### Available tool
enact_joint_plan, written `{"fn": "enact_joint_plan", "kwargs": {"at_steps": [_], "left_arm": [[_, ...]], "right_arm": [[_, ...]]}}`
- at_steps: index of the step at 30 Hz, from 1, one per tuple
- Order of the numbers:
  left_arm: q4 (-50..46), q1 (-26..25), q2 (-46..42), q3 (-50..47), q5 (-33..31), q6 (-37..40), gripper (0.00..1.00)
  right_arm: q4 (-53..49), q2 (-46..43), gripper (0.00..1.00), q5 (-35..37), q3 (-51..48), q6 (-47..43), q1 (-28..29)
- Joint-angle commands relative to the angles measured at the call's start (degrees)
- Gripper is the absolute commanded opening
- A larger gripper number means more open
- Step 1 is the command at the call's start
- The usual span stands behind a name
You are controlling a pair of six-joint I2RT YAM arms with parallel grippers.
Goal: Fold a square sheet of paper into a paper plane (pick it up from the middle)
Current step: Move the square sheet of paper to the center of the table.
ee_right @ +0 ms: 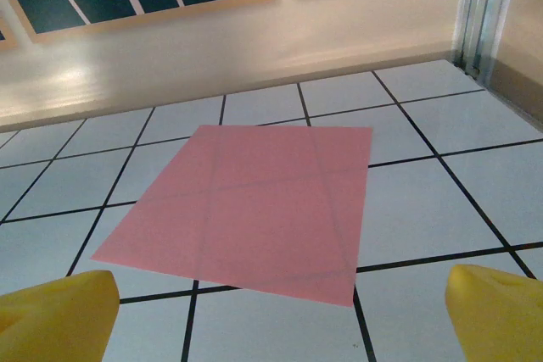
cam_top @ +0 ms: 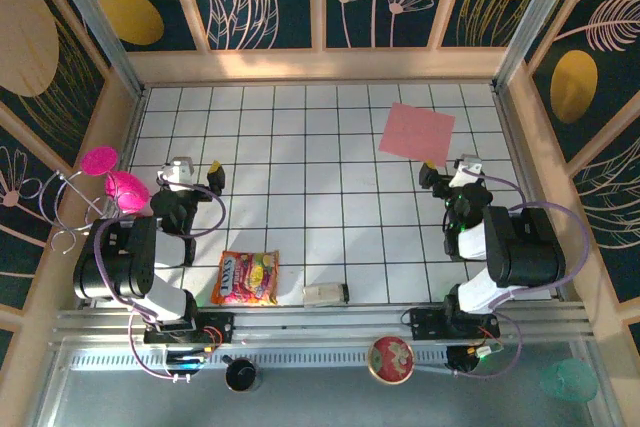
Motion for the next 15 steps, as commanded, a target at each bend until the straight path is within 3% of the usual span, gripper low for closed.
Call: {"fn": "enact_joint_plan", "kwargs": {"at_steps": [1,10,15], "left_arm": [[1.35,0.07,0.32,0.25,1.30,0.94,0.99],[2.21,0.13,0.43,-0.07,1.65,0.89,0.99],[1.08,0.13,0.24,0.26,-6.17,-1.68,0.99]], "right_arm": [[1.05,0.39,0.99,-0.11,0.88,-1.10,-0.18],[0.92,0.44,0.99,-0.29,0.91,-1.07,-0.26],[0.97,0.43,0.99,-0.55,0.94,-0.94,-0.37]]}}
